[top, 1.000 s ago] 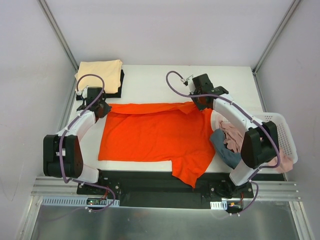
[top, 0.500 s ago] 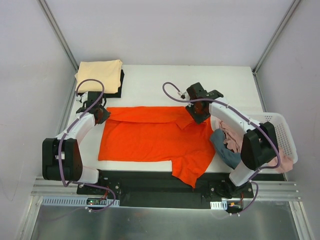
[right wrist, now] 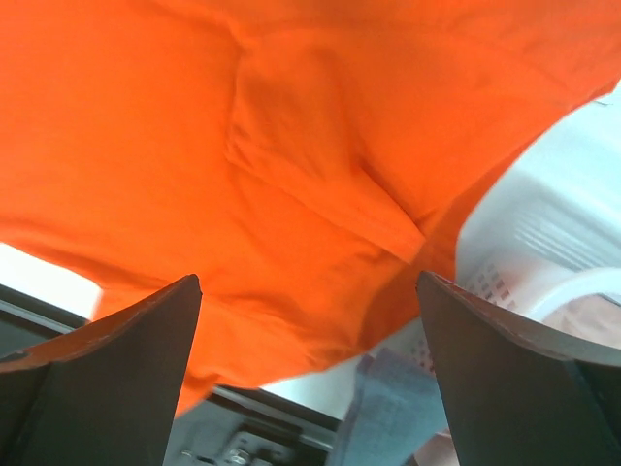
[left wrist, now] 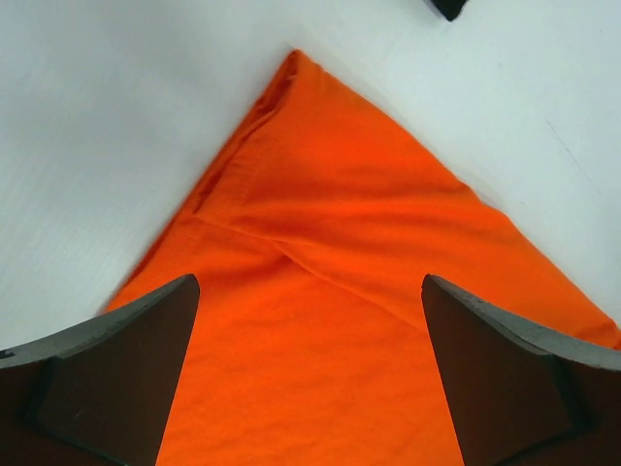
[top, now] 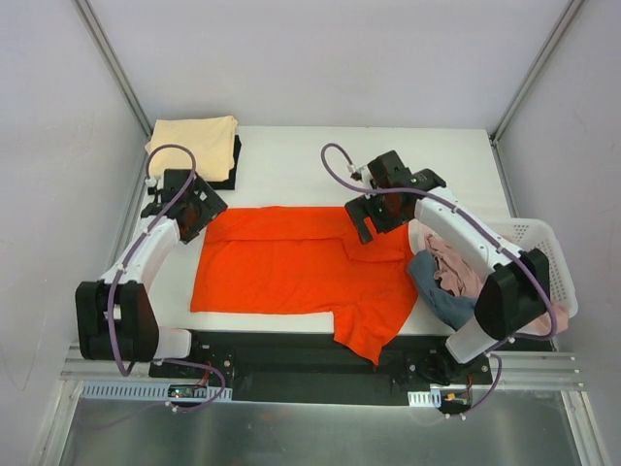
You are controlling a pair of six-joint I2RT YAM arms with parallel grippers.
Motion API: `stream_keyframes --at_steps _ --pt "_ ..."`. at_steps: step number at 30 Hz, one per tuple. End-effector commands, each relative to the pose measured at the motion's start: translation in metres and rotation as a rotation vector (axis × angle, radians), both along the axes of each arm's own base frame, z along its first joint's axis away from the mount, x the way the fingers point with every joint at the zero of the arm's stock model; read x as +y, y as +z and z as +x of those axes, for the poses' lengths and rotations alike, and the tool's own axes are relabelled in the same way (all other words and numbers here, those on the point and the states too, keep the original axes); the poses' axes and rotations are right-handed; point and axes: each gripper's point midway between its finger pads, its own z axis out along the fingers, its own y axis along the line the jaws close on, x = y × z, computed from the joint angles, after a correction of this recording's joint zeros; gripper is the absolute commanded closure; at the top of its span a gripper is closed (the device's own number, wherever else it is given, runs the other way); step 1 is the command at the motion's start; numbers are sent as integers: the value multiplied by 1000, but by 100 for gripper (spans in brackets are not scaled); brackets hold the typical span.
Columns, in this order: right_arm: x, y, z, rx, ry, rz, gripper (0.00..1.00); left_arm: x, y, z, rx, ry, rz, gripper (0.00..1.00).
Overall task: Fold and stack the t-shirts
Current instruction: Fold the flattened tshirt in 1/3 of the way, then grap the side of the flattened tshirt closest away from the robot with both arms
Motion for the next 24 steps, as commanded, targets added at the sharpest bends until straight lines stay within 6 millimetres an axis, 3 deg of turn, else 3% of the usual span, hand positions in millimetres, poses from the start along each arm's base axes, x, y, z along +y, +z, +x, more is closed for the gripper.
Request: stream_keyframes --at_steps 1,4,11,12,18,24 --pt "23 9 34 37 -172 180 3 -35 3 23 15 -129 -88 1" --pt "26 -8 53 85 -280 214 3 -46 -11 37 61 -153 -92 1" --pt "24 -42 96 181 -401 243 3 -50 -51 66 159 -157 -99 1" --pt "15 -56 100 205 -432 209 3 -50 -54 69 166 -154 -98 1" --pt "-6 -93 120 289 -493 119 3 -56 -77 81 217 -148 -128 1" --pt "-29 -112 137 347 -617 135 3 -63 -84 94 223 -142 -152 1"
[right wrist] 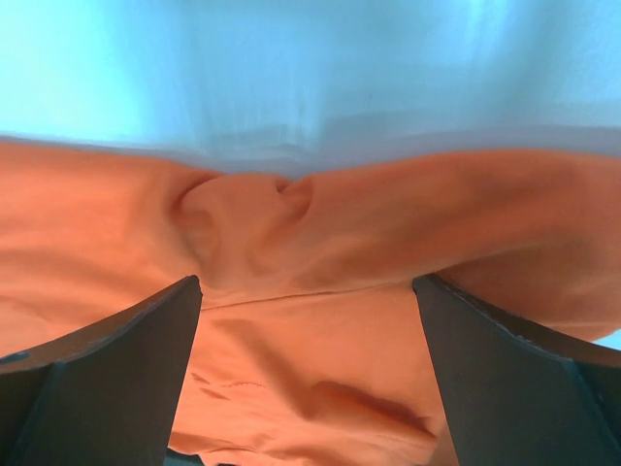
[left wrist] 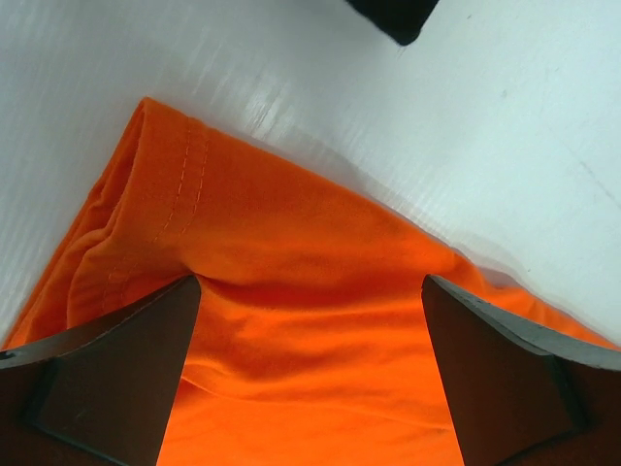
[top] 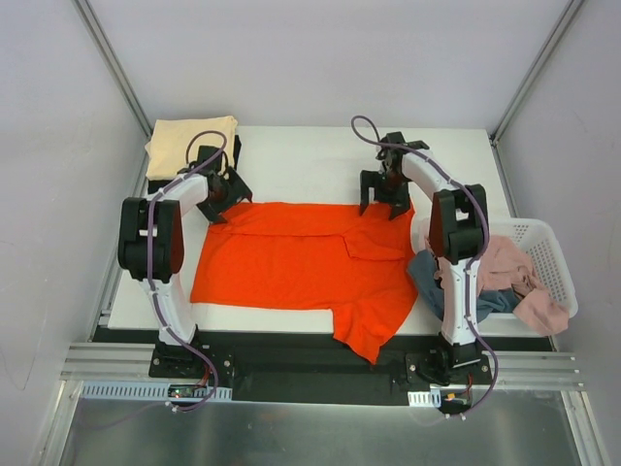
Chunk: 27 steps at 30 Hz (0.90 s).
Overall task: Fold and stack the t-shirts
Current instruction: Grap the side of the flattened tshirt closest away from the robot with both arms
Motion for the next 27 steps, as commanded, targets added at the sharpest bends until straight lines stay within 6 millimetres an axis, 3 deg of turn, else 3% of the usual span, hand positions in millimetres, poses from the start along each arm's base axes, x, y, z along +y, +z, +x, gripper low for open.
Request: stream_keyframes --at_steps 1,6,9,17,18,19,22,27 --pt "-18 4 16 20 -98 0 3 -11 -5 11 10 -2 -36 1" --pt "-33 1 42 19 -143 31 3 -22 -2 24 -6 -5 -52 1" --pt "-41 0 62 -8 -171 63 3 -31 7 42 -42 -15 -59 1" --pt "-56 1 115 -137 -205 148 3 -38 2 84 -79 -4 -62 1" --pt "-56 9 125 -176 -205 157 4 -40 10 96 -108 -12 -65 1" --pt "-57 9 131 -196 -206 161 4 -40 1 99 -98 -12 -65 1" --pt "-60 15 161 -301 -227 198 4 -44 4 119 -130 -22 -78 1" --pt "-62 34 181 -399 -195 237 3 -48 27 139 -201 -49 -77 1"
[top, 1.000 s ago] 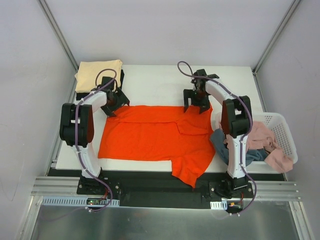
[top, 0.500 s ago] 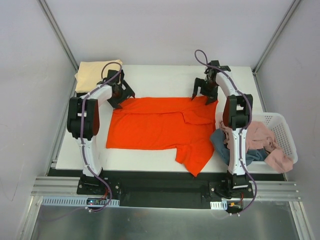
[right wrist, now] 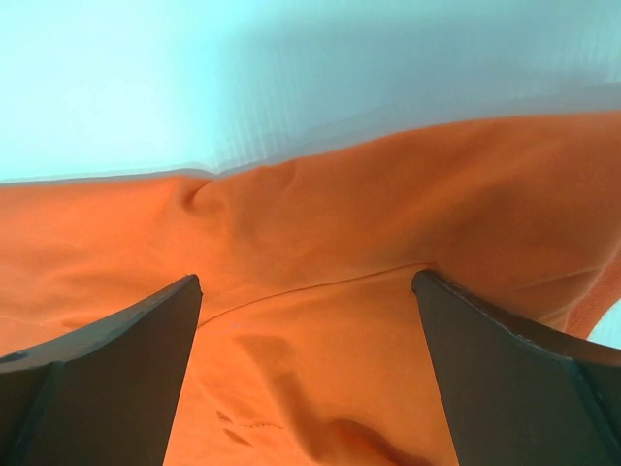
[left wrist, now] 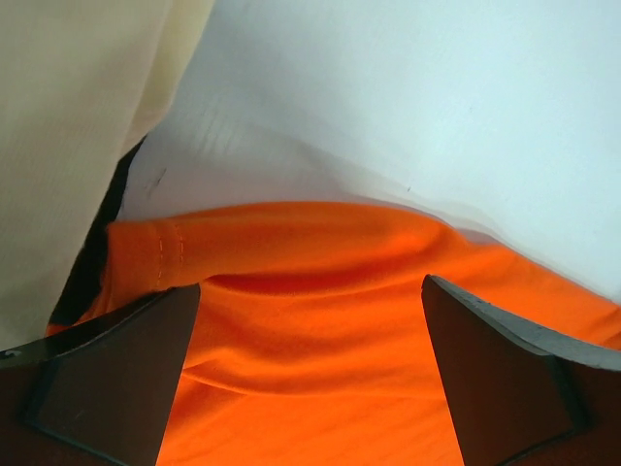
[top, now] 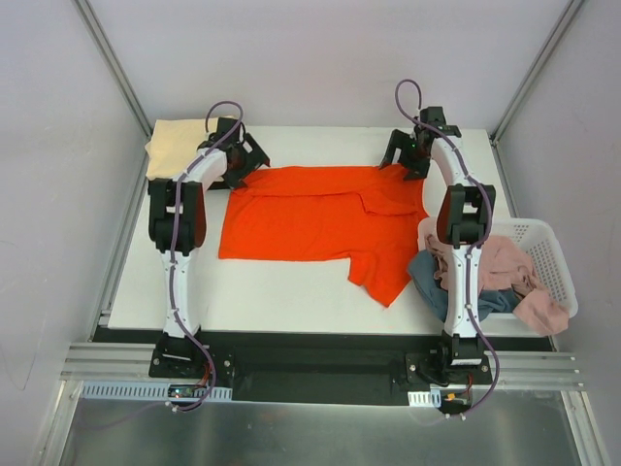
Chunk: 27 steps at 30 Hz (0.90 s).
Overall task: Fold and stack the t-shirts
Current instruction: Grap the side of the flattened tshirt closest away from the robot with both arms
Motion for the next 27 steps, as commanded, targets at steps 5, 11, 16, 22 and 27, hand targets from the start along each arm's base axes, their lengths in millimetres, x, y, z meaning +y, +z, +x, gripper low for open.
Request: stream_keyframes --at_steps 5,11,16,22,27 --pt "0 70 28 -258 111 -31 3 -10 63 21 -149 -69 8 1" --pt "13 159 -7 -421 237 -181 3 -31 144 -12 -290 -159 59 1" --pt "22 189 -75 -447 282 -310 3 -13 158 -93 -257 -126 98 1" --pt "35 162 -169 -408 263 -337 3 33 97 -213 -53 10 169 1" --pt "47 133 -223 -354 271 -264 3 63 34 -280 126 163 83 1"
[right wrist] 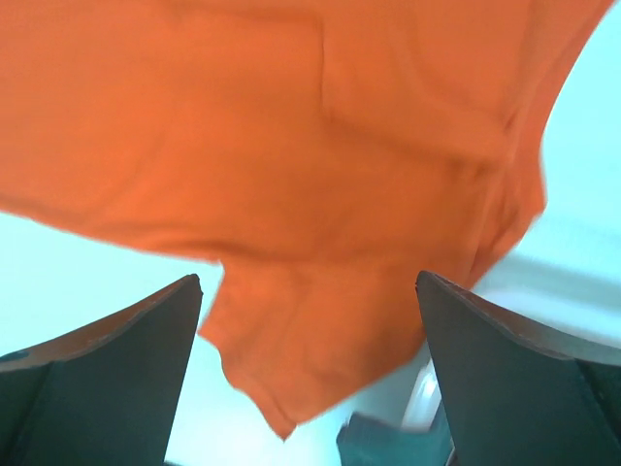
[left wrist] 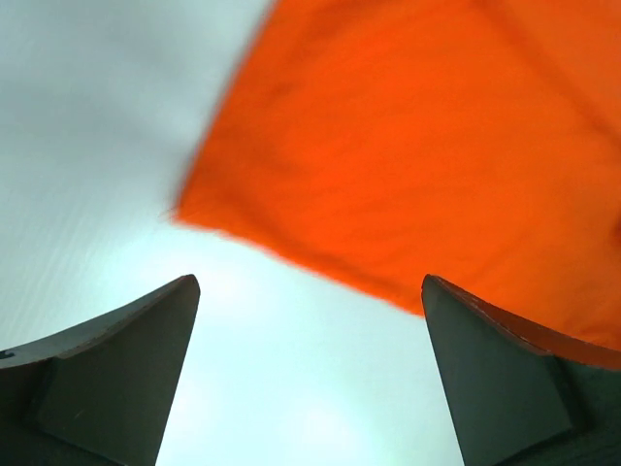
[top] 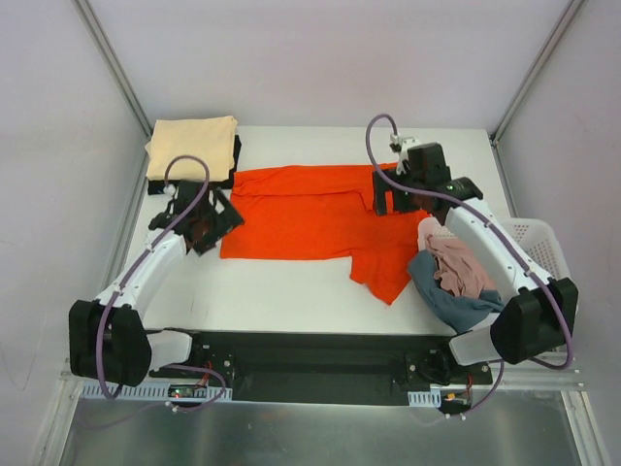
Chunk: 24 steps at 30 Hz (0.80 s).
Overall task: Fold and stack the t-shirts
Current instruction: Grap the side of the flattened tshirt closest away from the robot with both arms
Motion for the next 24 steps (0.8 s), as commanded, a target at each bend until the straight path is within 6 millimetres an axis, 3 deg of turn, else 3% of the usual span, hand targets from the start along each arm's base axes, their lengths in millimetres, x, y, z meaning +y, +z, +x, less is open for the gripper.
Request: stream_keyframes --at_steps 1,6,8,14,19,23,24 --pt "1 -35 -29 83 -43 10 3 28 -67 -57 240 167 -58 1" --pt "3 -53 -48 149 -23 -45 3 34 -95 -56 338 215 -61 13" --pt "4 -54 -49 152 -25 -53 3 30 -105 -47 357 222 -93 26" --pt "0 -55 -54 156 -36 -78 3 36 -116 -34 371 271 -100 45" --pt "-4 -62 -64 190 -36 -98 3 40 -127 -34 397 288 -89 51" --pt "-6 -67 -74 218 -26 -113 3 37 -132 -34 415 279 -111 71" --pt "-8 -68 -78 229 -26 -119 3 37 -133 -34 416 279 -113 81"
